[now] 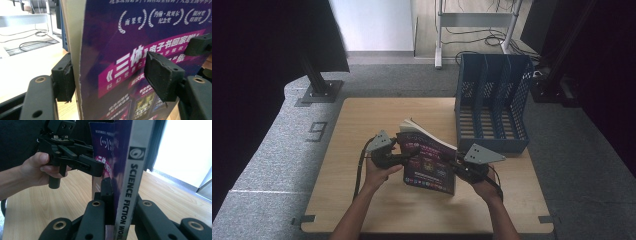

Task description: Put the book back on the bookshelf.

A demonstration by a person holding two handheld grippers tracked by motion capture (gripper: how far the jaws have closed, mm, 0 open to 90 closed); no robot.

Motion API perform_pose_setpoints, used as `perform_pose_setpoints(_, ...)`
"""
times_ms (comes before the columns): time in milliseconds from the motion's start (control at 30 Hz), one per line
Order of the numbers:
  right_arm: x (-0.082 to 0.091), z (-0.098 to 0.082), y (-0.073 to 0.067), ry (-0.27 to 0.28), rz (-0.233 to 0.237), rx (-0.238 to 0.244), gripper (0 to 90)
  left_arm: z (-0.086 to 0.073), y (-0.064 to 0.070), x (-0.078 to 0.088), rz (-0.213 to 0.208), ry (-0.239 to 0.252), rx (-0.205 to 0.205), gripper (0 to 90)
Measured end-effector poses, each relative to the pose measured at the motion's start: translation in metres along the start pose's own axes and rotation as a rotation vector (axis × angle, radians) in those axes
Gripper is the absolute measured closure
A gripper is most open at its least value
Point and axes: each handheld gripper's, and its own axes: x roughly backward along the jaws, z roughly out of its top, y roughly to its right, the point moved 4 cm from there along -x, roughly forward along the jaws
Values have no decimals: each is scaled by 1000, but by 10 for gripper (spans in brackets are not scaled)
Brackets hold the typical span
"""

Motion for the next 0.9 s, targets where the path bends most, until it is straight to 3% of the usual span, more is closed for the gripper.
perform_pose_setpoints(267, -6, 3, -2, -25, 20, 16, 747, 1, 2, 2, -39, 3, -4, 340)
perform_pose_setpoints(467, -11, 6, 3, -79, -67, 7, 801, 2, 4, 2, -43, 7, -3, 362)
perform_pose_setpoints(633, -10, 5, 8, -88, -100, -30, 811, 2, 5, 2, -31, 5, -12, 364)
perform_pose_setpoints(767, -8, 3, 12, -55, -109, -86, 816, 1, 4, 5, -10, 5, -14, 345)
perform_pose_setpoints(900, -6, 3, 11, -39, -108, -101, 817, -2, 5, 10, 0, -8, -24, 326)
